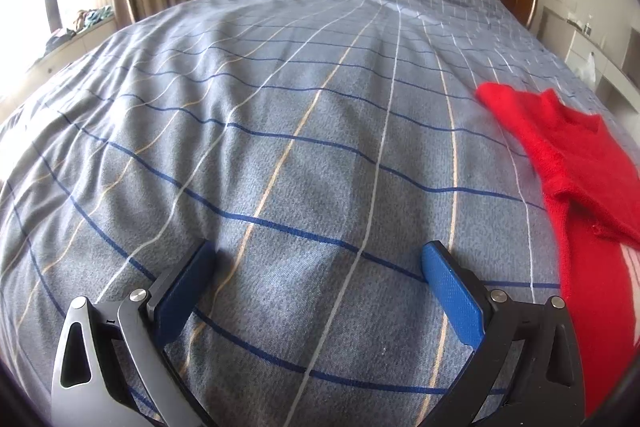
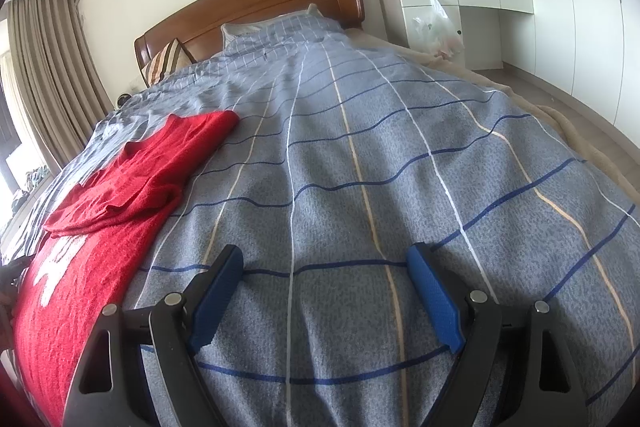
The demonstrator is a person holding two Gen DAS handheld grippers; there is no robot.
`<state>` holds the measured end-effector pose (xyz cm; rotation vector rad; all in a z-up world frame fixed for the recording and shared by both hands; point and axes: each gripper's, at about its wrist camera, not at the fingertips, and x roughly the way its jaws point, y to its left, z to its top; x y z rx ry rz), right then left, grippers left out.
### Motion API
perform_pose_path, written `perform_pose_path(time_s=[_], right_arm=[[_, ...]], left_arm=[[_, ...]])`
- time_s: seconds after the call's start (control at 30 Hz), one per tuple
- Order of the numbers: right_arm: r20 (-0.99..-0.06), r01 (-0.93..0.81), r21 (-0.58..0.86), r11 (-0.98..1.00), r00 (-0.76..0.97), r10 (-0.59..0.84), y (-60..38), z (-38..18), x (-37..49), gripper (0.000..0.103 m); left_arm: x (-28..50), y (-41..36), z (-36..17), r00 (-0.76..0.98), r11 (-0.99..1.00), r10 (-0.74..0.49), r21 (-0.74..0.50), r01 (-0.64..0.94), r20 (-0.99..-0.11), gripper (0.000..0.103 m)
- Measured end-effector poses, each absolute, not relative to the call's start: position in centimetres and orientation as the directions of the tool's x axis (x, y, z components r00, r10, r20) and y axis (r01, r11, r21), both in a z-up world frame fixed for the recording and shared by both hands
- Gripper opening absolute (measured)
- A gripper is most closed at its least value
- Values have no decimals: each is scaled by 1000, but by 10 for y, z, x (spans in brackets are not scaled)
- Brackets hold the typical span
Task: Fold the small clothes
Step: 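Grasp the sweater side edge with the left gripper and fold it inward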
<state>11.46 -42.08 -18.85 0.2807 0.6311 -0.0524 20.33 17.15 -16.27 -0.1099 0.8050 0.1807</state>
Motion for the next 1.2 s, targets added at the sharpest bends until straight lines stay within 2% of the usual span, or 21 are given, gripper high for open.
perform_pose_path(time_s=[0.4, 0.53, 0.6, 0.7, 0.73, 0.77, 0.83, 0.87, 0.9, 0.93, 1.0, 1.1, 1.2], right_arm=[[-600, 141, 233, 962, 800, 28, -418, -189, 119, 84], [-607, 147, 214, 966, 795, 13, -416, -189, 119, 84], [-606, 146, 215, 966, 795, 15, -416, -189, 119, 84], [-607, 147, 214, 966, 795, 14, -417, -189, 119, 84], [-606, 147, 214, 966, 795, 14, -417, -189, 119, 84], [-607, 147, 214, 966, 795, 13, -417, -189, 119, 84], [-607, 147, 212, 966, 794, 13, -418, -189, 120, 84], [-607, 147, 213, 966, 795, 13, -418, -189, 120, 84], [-606, 146, 214, 966, 795, 14, -418, -189, 120, 84], [-606, 146, 215, 966, 795, 15, -418, -189, 120, 84], [-605, 145, 215, 966, 796, 15, -418, -189, 120, 84], [-605, 145, 217, 965, 796, 16, -418, -189, 120, 84], [-604, 145, 216, 966, 796, 16, -418, -189, 121, 84]], left_arm=[[202, 173, -155, 671, 981, 102, -36, -189, -735, 101], [187, 153, -121, 728, 977, -158, -211, 19, -667, 102], [191, 128, -111, 718, 972, -226, -201, 121, -658, 102], [215, 91, -121, 624, 963, -264, -161, 218, -735, 100], [222, 82, -126, 611, 965, -246, -132, 227, -752, 98], [227, 76, -131, 609, 971, -210, -89, 223, -765, 90], [236, 69, -137, 613, 979, -158, -44, 198, -774, 86], [240, 69, -136, 628, 983, -143, -37, 179, -765, 80], [243, 72, -135, 647, 990, -113, -26, 141, -754, 61], [246, 79, -136, 656, 995, -88, -32, 97, -750, 48], [244, 93, -142, 657, 991, -131, -120, 63, -743, 31], [229, 92, -147, 679, 993, -119, -102, 65, -724, 22], [225, 100, -148, 674, 987, -149, -153, 55, -724, 25]])
